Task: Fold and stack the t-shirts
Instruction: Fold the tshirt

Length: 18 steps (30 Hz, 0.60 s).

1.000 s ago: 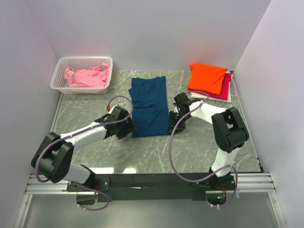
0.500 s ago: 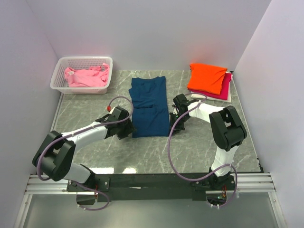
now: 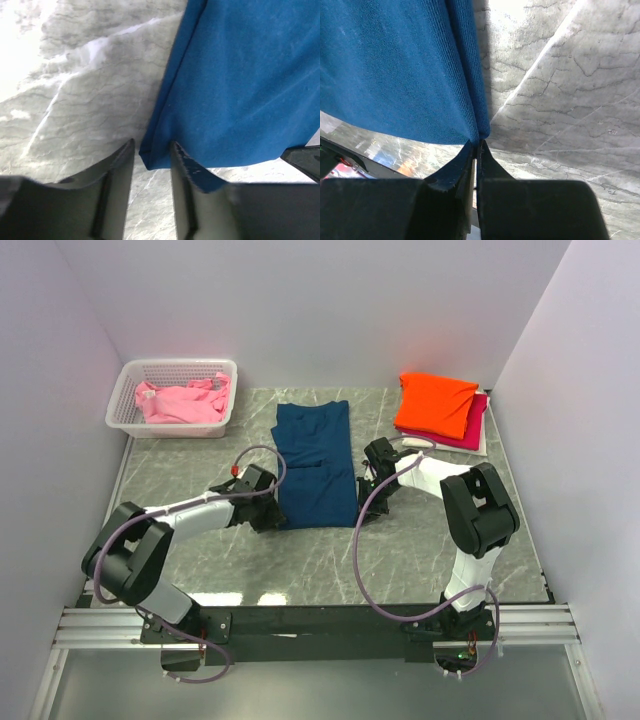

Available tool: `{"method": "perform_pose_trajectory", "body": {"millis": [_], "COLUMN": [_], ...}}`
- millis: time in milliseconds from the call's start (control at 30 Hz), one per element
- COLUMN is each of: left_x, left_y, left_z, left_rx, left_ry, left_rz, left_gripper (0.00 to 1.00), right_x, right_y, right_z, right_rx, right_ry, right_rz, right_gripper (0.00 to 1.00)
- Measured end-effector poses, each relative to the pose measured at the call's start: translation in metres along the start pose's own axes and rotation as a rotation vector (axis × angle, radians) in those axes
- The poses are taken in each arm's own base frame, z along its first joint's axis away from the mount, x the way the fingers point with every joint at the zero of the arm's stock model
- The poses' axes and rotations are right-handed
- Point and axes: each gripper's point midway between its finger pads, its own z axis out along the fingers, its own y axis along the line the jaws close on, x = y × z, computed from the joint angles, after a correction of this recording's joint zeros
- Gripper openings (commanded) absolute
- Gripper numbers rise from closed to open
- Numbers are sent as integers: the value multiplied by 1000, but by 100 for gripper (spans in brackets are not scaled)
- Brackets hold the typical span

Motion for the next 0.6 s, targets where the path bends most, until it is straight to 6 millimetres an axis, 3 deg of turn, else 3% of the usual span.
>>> {"method": "perform_pose_trajectory", "body": {"millis": [367,467,600], "left_x": [4,4,4], "left_y": [-2,-3,-6], "left_z": [4,7,9], "left_rx": [-31,-41,-42], "left_ry": [28,37,47], "left_rz": [12,13,15], "left_gripper": [26,20,0], "right_x": [0,0,0], "right_y": [0,0,0], "right_z": [0,0,0], "right_rx": [2,2,2], "right_ry": [3,3,3], "right_rz": [2,1,2], "right_gripper": [3,3,1]}}
